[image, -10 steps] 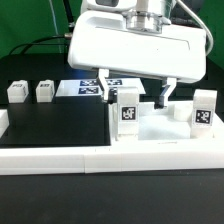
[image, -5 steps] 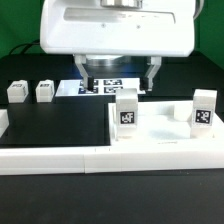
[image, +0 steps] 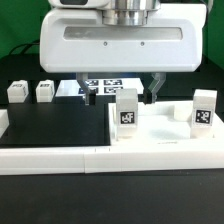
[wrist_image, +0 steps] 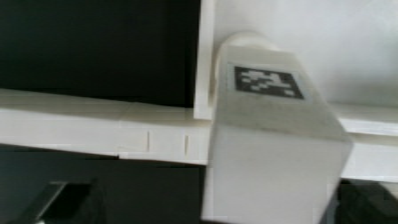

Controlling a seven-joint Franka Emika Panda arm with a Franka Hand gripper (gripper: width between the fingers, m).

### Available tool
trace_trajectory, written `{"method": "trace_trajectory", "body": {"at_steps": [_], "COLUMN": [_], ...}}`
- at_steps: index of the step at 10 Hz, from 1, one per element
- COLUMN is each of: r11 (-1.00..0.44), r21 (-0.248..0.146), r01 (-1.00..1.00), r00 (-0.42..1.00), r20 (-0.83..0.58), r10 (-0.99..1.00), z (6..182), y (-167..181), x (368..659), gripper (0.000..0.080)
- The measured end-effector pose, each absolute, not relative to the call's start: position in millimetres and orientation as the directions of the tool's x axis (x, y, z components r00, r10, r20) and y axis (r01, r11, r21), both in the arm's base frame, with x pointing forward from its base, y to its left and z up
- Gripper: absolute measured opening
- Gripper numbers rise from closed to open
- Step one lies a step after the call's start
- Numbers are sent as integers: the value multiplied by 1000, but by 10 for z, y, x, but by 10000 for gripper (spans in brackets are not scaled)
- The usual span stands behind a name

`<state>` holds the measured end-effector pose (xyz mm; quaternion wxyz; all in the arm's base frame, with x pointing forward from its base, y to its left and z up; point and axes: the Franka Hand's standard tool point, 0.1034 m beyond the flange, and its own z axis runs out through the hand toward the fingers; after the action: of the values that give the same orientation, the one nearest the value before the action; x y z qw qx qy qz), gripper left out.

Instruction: Assemble square table

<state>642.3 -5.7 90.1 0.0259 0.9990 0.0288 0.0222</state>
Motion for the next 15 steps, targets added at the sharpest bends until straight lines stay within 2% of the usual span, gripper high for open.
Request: {"method": "trace_trajectory", "body": {"at_steps": [3,4,5,6,7,10,11,12,13,15], "r11": [-998,-999,-999,-996,-987,-923,-855,-732,-648,-417], "r21": [51,50,50,43,40,28,0,-55,-86,-104], "r01": [37,11,12,-81,-157,-384,-519,-679,-757,-903], "r00": [998,998,998,995,986,922,849,724,641,416], "r20": [53,54,54,58,61,73,114,118,94,26], "r10": [40,14,15,-78,-155,-381,-515,-680,-762,-909], "z": [844,843,842,842,842,833,823,820,821,816], "y": [81,78,78,86,72,23,-34,-118,-143,-159], "x": [6410,6410,6410,6410,6409,6406,6414,6389,6381,6330], "gripper": [649,563,427,427,288,288,288,288,288,291]}}
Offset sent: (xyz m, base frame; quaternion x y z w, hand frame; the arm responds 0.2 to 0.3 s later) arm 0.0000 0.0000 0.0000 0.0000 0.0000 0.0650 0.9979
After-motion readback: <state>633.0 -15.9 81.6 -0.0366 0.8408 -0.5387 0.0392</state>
